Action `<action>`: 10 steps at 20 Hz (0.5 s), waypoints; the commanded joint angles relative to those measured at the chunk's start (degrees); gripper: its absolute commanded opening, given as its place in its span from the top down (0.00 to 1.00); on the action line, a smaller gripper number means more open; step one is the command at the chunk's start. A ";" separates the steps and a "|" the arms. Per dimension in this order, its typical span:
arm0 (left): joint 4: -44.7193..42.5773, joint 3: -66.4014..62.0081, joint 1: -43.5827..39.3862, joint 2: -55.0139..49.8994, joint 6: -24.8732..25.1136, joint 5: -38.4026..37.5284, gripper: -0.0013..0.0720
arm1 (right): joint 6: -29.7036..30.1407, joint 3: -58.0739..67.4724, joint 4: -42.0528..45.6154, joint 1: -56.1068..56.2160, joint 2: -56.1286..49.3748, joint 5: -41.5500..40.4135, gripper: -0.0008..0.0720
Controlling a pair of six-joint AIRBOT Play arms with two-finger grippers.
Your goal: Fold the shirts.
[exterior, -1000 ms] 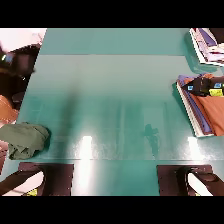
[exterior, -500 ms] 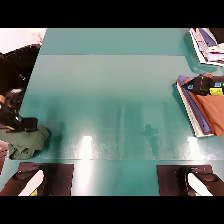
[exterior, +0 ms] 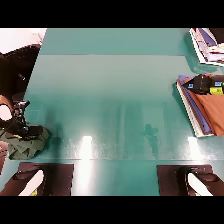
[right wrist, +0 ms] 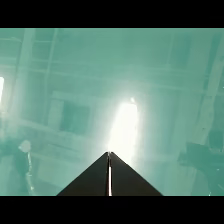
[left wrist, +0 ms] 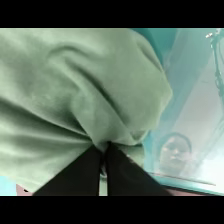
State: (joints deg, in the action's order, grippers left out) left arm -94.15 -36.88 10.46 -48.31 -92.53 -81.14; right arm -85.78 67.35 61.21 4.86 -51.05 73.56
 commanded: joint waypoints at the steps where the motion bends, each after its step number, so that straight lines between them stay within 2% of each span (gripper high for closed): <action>1: -0.17 -3.34 0.04 0.31 -0.48 -0.04 0.95 | 0.00 0.20 -0.20 0.00 0.02 -0.13 0.96; 5: 2.71 -25.31 -2.71 1.42 -0.48 -3.19 0.95 | 0.00 6.36 -0.17 0.00 0.02 -0.15 0.96; 8: 3.50 -43.56 -11.23 1.42 -0.72 -4.46 0.95 | 0.00 13.35 0.26 0.00 0.00 -2.47 0.96; 10: 3.48 -51.10 -18.03 1.36 -1.81 -3.48 0.95 | 0.00 16.92 0.35 0.00 -0.02 -4.31 0.96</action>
State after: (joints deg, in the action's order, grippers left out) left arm -91.24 -75.31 -0.12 -47.05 -93.34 -84.68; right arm -85.78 79.22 61.19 4.86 -51.03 71.64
